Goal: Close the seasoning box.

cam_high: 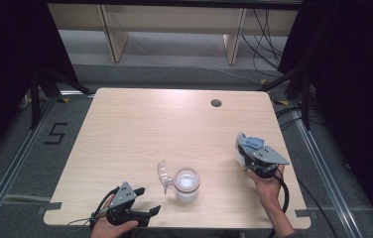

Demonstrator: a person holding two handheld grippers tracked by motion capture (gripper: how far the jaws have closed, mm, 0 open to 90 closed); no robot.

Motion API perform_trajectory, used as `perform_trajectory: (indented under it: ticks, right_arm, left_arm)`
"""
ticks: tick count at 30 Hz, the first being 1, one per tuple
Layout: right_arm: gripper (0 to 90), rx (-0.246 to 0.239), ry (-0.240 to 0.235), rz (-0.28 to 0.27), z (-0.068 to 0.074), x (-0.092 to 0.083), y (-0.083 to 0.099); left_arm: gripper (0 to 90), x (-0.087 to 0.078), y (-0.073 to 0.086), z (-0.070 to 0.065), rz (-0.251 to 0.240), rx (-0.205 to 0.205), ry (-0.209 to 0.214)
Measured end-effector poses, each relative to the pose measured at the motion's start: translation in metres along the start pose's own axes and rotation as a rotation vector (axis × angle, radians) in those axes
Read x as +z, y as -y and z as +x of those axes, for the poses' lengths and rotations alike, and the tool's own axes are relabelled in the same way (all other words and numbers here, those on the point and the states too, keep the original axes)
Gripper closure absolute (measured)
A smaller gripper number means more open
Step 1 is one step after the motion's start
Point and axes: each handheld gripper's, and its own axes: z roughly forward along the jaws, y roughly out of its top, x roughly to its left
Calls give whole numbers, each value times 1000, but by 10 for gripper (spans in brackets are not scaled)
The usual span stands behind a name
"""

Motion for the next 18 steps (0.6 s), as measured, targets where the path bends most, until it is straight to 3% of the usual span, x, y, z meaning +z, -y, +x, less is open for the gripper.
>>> perform_trajectory:
  ticks: [2,5,7,8,10,13,14,15,18]
  right_arm:
    - [863,-1,-4,-3,-1,-1,0]
    - [864,1,-11,-6,-1,-2,-1]
    - [864,-4,-12,0,-2,-2,-1]
    - [864,11,-17,5,-1,-1,-1]
    - [865,40,-20,16,1,-2,-1]
    - [865,29,-26,8,-1,-1,-1]
    - [866,7,-8,-2,-2,-1,-2]
    - [866,17,-7,-1,-2,-2,-2]
    - [866,9,8,-15,-4,-1,-3]
  left_arm:
    - [179,0,0,0,4,-16,5]
    - [179,0,-1,1,8,10,0]
    - [180,0,0,0,7,-3,8]
    - [179,-1,0,-1,9,-11,-6]
    - [180,-1,0,0,6,-11,4]
    - [180,-1,0,0,7,-6,3]
    - [179,-1,0,0,5,2,3]
    - [180,-1,0,0,6,18,6]
    - [179,-3,0,0,5,2,-7]
